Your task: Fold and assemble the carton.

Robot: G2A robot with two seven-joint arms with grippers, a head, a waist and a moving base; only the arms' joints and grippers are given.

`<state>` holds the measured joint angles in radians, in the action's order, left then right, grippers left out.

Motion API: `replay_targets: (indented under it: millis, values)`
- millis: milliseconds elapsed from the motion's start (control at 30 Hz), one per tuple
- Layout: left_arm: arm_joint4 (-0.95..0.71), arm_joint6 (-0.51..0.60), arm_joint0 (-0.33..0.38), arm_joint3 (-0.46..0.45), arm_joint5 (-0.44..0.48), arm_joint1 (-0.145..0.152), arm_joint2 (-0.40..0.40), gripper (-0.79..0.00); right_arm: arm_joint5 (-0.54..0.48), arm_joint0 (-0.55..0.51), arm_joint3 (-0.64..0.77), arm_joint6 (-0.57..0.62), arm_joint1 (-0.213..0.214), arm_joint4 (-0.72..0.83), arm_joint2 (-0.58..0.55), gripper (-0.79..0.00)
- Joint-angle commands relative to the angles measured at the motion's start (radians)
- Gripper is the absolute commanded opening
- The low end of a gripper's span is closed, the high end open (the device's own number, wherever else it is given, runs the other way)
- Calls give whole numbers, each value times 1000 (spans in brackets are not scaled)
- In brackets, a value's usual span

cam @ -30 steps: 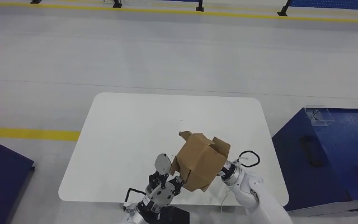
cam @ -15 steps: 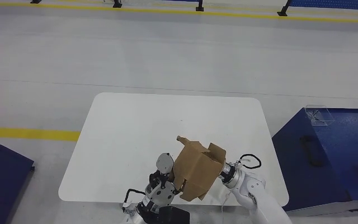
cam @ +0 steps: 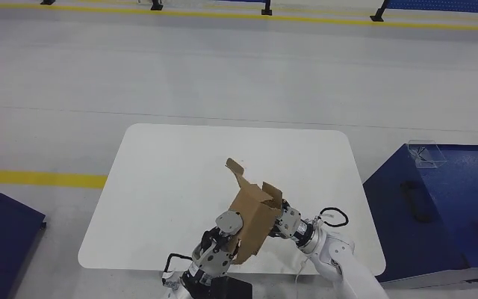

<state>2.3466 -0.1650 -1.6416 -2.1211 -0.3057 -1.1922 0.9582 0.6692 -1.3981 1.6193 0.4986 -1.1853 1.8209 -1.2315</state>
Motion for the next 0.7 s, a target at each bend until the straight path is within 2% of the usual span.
replay_targets:
  millis: [0,67,233,433,600,667]
  values:
    - [0,0,0,0,0,0,0,-785,0,0,0,0,0,0,0,0]
    - [-43,37,-5,-11,36,-1,7,-785,-16,0,2,-6,0,-7,-5,0]
    - [-349,102,4,-59,222,-1,74,-785,-106,2,5,21,11,-141,-80,0]
    - [-697,138,42,-23,409,-2,146,-785,-159,-14,36,166,34,-340,-197,0]
    - [-1028,255,100,28,587,-4,197,-785,-216,-30,82,270,49,-476,-271,0]
    - [-1062,269,109,34,605,-4,202,-785,-216,-30,82,270,49,-476,-271,0]
